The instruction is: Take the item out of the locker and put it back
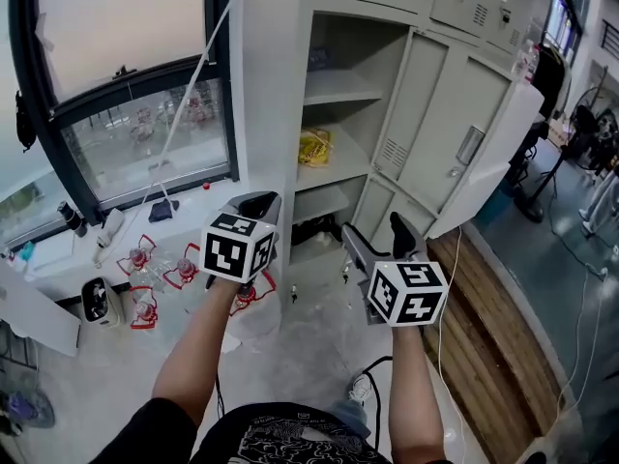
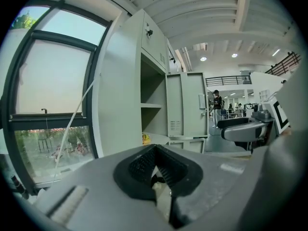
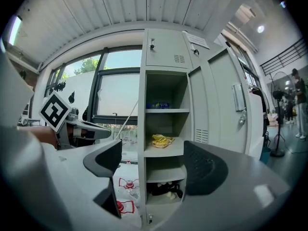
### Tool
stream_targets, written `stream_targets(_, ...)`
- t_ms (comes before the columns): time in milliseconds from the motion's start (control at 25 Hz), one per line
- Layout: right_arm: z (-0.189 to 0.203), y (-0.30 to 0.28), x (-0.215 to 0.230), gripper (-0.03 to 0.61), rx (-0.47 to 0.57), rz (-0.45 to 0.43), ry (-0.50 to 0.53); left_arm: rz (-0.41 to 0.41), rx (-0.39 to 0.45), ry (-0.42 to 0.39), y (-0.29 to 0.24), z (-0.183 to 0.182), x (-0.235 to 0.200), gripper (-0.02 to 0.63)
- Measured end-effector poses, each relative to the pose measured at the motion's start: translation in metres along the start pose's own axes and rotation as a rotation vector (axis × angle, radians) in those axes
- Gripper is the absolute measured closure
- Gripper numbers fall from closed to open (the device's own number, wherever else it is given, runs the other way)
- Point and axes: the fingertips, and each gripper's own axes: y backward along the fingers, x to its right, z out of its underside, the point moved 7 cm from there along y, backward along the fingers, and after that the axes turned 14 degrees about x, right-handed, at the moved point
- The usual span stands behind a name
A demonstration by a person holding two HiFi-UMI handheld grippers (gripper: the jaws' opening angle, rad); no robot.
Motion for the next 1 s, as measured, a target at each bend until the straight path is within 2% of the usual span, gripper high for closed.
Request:
stream_targets(640,0.007,-0.114,0.056,0.166,-0.04,-0.323,-0.026,-0.286,-0.034,0.002,-0.055,-0.008,-0.004,0.612)
stream_targets(1000,0.018,-0.155,0.068,0.176,-0.052,-0.456,-0.029,-0.419,-0.032,-0.003,-0.068,-0.01,-0.004,0.612)
